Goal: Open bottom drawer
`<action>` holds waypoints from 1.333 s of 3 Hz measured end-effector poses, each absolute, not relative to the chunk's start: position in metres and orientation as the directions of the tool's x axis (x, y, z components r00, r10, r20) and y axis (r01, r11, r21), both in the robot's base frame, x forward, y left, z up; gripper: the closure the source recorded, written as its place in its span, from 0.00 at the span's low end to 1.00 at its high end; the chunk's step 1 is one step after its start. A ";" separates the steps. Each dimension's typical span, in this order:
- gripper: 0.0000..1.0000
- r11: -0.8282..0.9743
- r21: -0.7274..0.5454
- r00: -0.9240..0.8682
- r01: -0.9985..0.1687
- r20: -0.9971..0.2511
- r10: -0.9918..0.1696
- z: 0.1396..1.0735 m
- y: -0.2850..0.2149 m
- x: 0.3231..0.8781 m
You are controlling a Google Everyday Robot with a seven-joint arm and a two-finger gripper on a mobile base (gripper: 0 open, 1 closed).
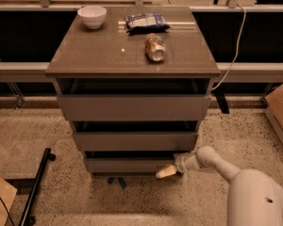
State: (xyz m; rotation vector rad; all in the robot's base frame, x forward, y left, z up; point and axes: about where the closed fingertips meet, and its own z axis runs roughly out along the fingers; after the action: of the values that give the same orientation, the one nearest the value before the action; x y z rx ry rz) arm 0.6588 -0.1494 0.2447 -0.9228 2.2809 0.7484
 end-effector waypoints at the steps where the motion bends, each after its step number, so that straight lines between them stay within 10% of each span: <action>1: 0.00 0.597 0.313 -0.614 -0.739 -0.677 -0.406 0.227 -0.146 0.674; 3: 0.02 0.604 0.346 -0.637 -0.718 -0.677 -0.368 0.211 -0.143 0.684; 4: 0.24 0.601 0.348 -0.636 -0.720 -0.677 -0.371 0.210 -0.140 0.684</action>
Offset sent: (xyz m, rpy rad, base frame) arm 0.0526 -0.0096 -0.0557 0.1246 0.0509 -0.0964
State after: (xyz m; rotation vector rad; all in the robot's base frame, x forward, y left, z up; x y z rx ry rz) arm 0.6841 -0.1400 0.2104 -0.8601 2.2767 0.8329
